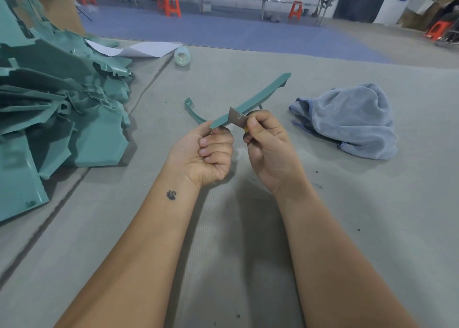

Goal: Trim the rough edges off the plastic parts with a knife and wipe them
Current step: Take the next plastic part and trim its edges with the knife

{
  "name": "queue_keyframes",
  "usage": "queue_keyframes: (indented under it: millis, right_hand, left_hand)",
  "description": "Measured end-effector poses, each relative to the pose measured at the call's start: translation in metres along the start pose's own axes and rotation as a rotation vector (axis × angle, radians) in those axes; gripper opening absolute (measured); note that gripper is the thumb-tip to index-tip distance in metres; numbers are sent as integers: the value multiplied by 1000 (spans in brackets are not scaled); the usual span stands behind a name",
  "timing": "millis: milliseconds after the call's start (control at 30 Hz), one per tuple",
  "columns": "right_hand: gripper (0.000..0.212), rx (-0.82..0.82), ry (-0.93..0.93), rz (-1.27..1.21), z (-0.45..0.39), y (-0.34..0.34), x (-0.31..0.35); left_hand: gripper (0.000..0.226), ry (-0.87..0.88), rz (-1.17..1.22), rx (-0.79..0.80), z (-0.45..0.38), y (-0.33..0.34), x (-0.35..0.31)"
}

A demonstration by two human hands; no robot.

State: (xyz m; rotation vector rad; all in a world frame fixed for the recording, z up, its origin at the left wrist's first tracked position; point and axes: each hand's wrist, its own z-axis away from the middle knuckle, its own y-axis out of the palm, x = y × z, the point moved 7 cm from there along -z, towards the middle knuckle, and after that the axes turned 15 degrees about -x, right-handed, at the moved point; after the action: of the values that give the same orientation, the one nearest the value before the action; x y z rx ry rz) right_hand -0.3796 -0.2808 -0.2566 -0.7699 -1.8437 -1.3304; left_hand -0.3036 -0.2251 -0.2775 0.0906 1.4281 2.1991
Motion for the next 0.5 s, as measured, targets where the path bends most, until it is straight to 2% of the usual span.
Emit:
queue_keyframes:
  millis: [100, 267, 300, 367, 433, 467, 500]
  right_hand:
    - [11, 1, -19, 55, 0, -2, 1]
    - [11, -26, 23, 62, -1, -1, -2]
    - [10, -47, 37, 62, -2, -3, -3]
    - [12, -95, 79, 62, -3, -6, -5]
    - [19, -127, 110, 73, -4, -9, -7]
    - [22, -136, 120, 74, -4, -11, -7]
    - [24, -144, 127, 72, -4, -12, -7]
  left_hand:
    - [40, 156, -212, -171, 0, -3, -8]
    - [48, 459, -411, -621, 5, -20, -25]
    - [46, 571, -456, -700, 11, -21, -32]
    - [36, 943, -646, -896, 33, -20, -53]
    - [19, 1356, -1020, -1079, 53, -10, -69]
    - [7, 1493, -1214, -1078, 57, -2, -70]
    - [18, 1545, -1396, -1005, 52, 4, -67]
